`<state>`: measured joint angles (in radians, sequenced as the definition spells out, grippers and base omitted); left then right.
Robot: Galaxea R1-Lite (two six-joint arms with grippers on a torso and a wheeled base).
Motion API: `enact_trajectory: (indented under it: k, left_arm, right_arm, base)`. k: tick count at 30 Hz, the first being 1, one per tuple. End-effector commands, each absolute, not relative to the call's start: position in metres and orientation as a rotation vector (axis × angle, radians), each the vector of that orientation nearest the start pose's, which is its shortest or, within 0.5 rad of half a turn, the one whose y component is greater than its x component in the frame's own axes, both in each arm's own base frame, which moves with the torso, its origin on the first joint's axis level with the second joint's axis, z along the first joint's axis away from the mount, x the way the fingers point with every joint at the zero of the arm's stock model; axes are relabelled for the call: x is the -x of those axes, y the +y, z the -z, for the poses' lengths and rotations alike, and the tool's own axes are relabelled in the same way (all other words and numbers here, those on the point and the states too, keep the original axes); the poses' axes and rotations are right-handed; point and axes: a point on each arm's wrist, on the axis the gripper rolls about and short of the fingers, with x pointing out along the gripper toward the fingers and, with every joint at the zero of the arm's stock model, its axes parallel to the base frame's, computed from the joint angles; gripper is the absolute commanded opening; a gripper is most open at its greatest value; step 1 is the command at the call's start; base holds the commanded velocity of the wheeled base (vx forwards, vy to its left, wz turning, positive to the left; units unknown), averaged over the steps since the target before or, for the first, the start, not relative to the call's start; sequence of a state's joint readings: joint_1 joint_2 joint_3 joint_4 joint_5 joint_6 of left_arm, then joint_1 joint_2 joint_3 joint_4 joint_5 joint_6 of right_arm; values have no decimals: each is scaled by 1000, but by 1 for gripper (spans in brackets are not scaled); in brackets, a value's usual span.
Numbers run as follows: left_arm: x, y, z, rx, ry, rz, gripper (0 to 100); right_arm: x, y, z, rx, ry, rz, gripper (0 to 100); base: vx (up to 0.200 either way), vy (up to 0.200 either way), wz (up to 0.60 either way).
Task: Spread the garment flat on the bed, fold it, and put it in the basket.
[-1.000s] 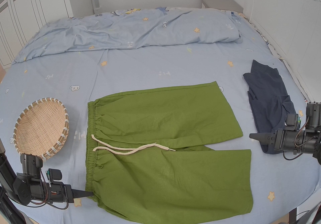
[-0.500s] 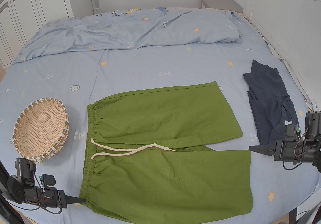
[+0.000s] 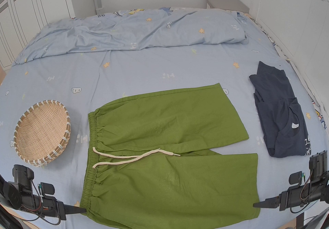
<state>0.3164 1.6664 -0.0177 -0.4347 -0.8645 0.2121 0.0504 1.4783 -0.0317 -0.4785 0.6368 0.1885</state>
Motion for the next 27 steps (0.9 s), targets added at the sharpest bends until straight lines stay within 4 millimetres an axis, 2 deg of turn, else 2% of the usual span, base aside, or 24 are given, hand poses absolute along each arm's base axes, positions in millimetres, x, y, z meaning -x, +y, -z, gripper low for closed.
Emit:
enact_trajectory:
  k: [1, 19, 27]
  left_arm:
    - [-122, 23, -31, 492, 945, 575, 0]
    - [-127, 24, -34, 511, 932, 564, 0]
    - [-127, 25, -35, 509, 925, 560, 0]
  right_arm:
    - [-106, 21, -52, -446, 1059, -569, 100]
    - [-119, 22, -26, -470, 1232, -575, 100]
    - [-125, 30, -17, -449, 1273, -626, 100]
  base:
    - [0, 0, 0]
    - [0, 0, 0]
    - [0, 0, 0]
